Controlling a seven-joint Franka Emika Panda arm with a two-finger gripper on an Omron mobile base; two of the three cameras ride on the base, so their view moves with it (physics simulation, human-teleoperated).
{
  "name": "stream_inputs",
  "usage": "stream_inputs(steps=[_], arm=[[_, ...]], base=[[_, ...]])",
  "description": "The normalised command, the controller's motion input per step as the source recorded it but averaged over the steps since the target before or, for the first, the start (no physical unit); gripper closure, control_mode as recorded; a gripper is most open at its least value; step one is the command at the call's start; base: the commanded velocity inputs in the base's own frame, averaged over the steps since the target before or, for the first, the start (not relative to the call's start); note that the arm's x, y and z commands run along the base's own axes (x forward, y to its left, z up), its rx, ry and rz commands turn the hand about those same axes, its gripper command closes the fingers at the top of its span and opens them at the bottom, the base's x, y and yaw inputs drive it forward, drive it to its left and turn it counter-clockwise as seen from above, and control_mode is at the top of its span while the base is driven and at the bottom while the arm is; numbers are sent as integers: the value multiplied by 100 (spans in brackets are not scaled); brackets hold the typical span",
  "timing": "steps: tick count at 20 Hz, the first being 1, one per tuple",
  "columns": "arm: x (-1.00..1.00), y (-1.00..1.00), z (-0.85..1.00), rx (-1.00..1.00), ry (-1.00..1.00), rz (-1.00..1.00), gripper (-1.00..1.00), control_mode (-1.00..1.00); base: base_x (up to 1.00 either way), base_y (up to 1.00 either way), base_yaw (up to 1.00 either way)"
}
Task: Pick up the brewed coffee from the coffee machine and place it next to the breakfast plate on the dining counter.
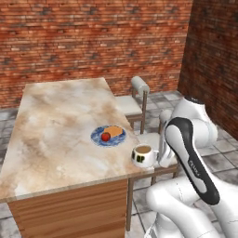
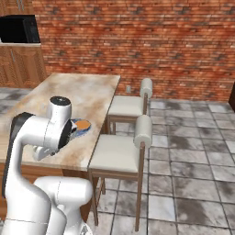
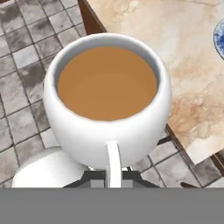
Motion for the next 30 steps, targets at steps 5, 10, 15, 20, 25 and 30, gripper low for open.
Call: stream_inputs(steps=[5, 10, 15, 20, 25, 30], arm=[[53, 0, -10, 0, -16, 14, 100, -100], [61, -3, -29, 0, -4, 1, 100, -100], [50, -3, -49, 0, 5, 1, 100, -100], [60, 0, -32, 0, 0, 2, 100, -100], [54, 0, -21, 0, 0, 0, 100, -100], [51, 1, -45, 0, 0, 2, 100, -100]], base=[[0, 0, 0], [0, 0, 0], [0, 0, 0], [0, 0, 0], [0, 0, 0], [0, 0, 0]])
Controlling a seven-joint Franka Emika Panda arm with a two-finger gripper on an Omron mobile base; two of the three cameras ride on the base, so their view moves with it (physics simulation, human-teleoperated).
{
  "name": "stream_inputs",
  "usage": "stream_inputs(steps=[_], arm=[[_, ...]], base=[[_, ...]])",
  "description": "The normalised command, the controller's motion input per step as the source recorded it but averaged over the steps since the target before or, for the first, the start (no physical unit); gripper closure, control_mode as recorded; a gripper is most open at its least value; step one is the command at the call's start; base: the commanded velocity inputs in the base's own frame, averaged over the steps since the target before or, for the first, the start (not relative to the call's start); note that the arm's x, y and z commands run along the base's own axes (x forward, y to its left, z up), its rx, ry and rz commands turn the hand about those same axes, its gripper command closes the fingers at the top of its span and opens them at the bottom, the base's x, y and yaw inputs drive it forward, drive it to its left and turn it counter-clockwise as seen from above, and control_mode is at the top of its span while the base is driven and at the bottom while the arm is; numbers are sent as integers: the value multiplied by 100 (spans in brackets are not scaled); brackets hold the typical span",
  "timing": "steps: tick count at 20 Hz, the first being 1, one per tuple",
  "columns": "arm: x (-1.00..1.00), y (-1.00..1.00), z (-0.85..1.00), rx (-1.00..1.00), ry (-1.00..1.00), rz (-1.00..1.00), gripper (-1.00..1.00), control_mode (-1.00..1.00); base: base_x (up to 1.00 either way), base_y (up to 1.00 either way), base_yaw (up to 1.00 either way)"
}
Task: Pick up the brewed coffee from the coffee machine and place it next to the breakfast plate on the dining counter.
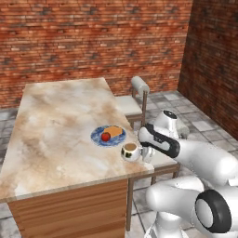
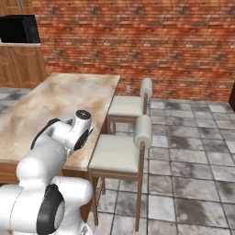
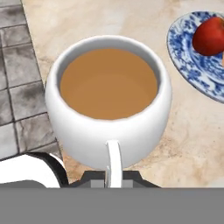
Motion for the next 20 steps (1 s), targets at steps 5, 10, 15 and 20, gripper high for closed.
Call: stream_inputs(steps=[5, 10, 15, 20], arm=[[41, 9, -32, 0, 1, 4, 100, -100], [45, 8, -24, 0, 1, 10, 100, -100], [49, 14, -31, -1, 2, 9, 100, -100], [39, 16, -23, 0, 0, 5, 100, -100]], base=[[0, 0, 0], [0, 0, 0], [0, 0, 0], [0, 0, 0]])
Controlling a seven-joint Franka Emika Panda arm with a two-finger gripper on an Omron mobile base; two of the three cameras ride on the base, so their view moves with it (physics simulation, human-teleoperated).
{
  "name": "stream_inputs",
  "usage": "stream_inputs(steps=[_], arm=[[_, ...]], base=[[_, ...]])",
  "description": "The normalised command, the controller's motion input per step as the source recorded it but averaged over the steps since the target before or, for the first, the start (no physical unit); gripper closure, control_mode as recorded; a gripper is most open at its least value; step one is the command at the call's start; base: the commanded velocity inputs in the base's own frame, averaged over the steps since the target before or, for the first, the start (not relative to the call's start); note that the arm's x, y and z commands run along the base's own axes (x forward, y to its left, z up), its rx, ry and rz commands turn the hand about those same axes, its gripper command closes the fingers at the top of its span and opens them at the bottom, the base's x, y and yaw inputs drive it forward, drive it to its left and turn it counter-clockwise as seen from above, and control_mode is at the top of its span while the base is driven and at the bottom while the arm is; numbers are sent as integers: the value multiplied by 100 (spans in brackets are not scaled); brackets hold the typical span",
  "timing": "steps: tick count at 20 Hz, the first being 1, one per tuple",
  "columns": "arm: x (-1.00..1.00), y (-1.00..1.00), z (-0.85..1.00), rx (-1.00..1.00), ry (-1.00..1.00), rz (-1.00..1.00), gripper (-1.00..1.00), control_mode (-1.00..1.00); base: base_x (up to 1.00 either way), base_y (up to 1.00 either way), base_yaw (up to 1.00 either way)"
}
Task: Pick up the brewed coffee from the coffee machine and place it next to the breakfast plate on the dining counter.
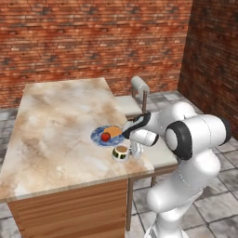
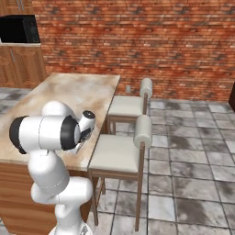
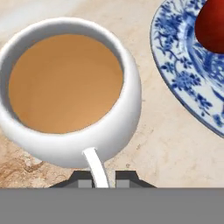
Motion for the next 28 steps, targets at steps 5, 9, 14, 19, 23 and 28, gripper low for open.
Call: stream_inputs(steps=[5, 9, 14, 19, 23, 28], arm=[[3, 6, -13, 0, 0, 0, -100, -100], [-24, 0, 0, 0, 0, 0, -100, -100], [-6, 0, 13, 0, -4, 0, -100, -100], [-13, -5, 34, 0, -12, 0, -100, -100], [-32, -9, 60, 0, -14, 0, -100, -100], [-59, 0, 90, 0, -12, -3, -100, -100]], base=[[0, 0, 0], [0, 0, 0], [0, 0, 0], [0, 0, 0], [0, 0, 0], [0, 0, 0]])
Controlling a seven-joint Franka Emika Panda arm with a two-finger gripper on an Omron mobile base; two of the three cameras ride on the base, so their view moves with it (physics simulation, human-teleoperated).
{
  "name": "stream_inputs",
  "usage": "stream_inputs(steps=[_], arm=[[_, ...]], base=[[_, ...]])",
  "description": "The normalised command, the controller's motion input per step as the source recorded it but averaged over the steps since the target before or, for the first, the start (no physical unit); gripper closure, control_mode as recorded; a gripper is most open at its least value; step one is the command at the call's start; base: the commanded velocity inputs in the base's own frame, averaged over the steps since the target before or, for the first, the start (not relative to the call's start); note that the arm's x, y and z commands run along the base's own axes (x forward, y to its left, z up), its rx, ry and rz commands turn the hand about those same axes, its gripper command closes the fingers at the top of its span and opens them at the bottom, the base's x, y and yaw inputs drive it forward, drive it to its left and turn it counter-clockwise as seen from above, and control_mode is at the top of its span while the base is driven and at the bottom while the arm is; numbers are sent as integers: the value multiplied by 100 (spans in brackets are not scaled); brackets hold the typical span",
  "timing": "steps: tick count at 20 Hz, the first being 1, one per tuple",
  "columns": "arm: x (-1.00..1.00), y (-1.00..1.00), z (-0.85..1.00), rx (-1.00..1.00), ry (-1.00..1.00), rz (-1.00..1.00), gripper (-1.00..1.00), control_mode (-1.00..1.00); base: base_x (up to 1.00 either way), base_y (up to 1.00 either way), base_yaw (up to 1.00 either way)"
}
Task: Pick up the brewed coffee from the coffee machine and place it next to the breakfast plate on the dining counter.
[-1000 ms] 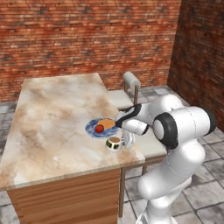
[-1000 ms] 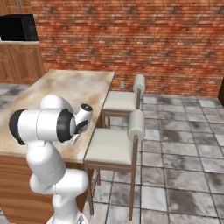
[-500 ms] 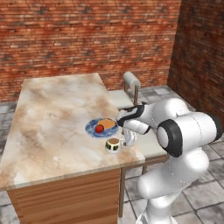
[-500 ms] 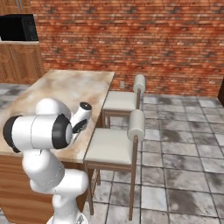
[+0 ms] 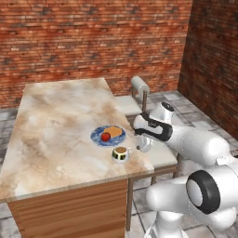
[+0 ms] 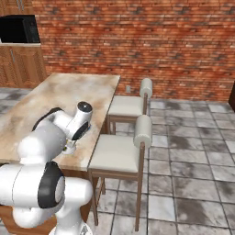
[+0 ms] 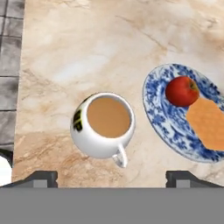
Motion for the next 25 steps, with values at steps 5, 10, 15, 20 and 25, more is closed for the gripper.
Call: stream_inputs(steps=[5, 10, 15, 20, 25], arm=[[-76, 0, 100, 0, -1, -5, -100, -100], [-82, 0, 100, -2, -2, -6, -100, -100], [-81, 0, 100, -4, -4, -5, -100, -100], [-77, 0, 100, -6, -11, -2, -100, -100], [-70, 0, 90, -10, -28, -2, -100, -100]], base=[[0, 0, 0], [0, 0, 0], [0, 0, 0], [0, 0, 0], [0, 0, 0]])
